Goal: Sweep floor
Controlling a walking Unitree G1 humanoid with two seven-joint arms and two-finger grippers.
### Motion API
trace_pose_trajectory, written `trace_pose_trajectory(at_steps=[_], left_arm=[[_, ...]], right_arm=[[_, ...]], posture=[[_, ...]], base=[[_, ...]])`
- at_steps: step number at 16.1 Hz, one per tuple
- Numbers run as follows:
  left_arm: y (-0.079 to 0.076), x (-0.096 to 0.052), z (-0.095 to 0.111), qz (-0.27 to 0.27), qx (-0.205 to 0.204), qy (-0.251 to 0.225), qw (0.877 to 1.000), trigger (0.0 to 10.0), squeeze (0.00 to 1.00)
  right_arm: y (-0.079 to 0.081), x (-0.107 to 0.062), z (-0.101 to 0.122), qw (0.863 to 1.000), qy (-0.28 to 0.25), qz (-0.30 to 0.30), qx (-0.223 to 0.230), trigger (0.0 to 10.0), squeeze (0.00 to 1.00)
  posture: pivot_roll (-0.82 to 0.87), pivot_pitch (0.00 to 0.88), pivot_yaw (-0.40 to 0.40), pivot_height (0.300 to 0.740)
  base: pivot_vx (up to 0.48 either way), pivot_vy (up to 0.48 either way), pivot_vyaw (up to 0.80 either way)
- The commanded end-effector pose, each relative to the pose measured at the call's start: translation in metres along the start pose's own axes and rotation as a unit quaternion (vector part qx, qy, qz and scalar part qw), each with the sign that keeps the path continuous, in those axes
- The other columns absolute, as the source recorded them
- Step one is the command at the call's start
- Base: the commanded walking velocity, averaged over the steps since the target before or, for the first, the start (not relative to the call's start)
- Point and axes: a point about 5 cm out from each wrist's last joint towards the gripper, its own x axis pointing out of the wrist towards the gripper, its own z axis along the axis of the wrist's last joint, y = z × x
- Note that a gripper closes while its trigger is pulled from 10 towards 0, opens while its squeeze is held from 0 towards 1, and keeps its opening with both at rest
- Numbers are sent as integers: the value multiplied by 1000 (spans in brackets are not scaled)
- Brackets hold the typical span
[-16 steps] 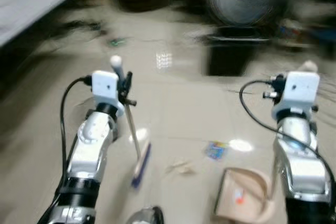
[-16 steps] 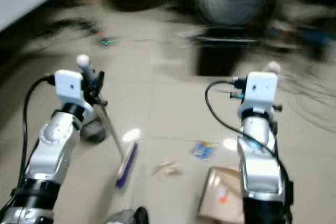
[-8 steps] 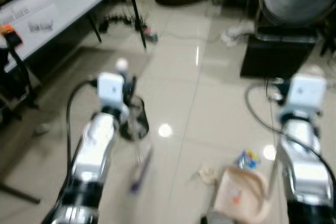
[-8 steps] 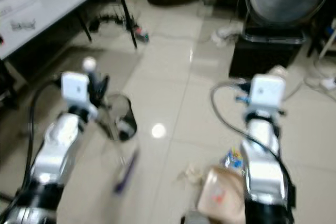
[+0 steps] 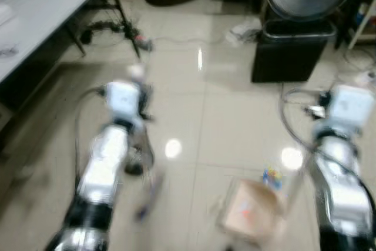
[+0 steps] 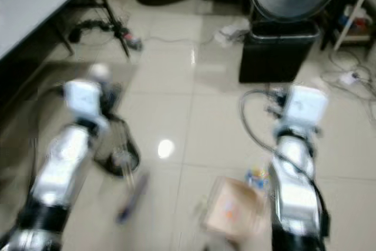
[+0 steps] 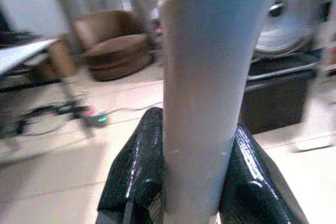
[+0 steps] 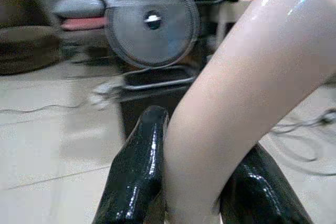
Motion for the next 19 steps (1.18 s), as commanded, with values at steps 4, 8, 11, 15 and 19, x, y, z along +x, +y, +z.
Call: trace_pose_trajectory(at_steps=[4, 8, 11, 15, 19], left_arm=[[10, -2, 6, -1, 4, -15, 1000, 10000, 0], [9, -2, 5, -7, 2, -14, 1000, 10000, 0], [9, -2, 5, -9, 3, -13, 1000, 10000, 0], [10, -4, -1, -6, -1, 4, 1000, 10000, 0], [12, -5, -6, -6, 6, 19, 1000, 10000, 0]], right_arm=[[14, -3, 11, 999, -22, 19, 14, 10000, 0], [13, -4, 10, 1000, -19, 19, 8, 10000, 0], [12, -5, 9, 1000, -21, 16, -9, 10000, 0], [13, -3, 8, 996, -45, 50, -50, 10000, 0], [19, 7, 1, 991, -62, 74, -90, 10000, 0]], posture=[[-101, 89, 108, 740], [-103, 93, 108, 740], [-103, 93, 108, 740], [-100, 111, 106, 740], [-92, 134, 103, 740]], base=[[209, 0, -191], [0, 0, 0], [0, 0, 0], [0, 0, 0], [0, 0, 0]])
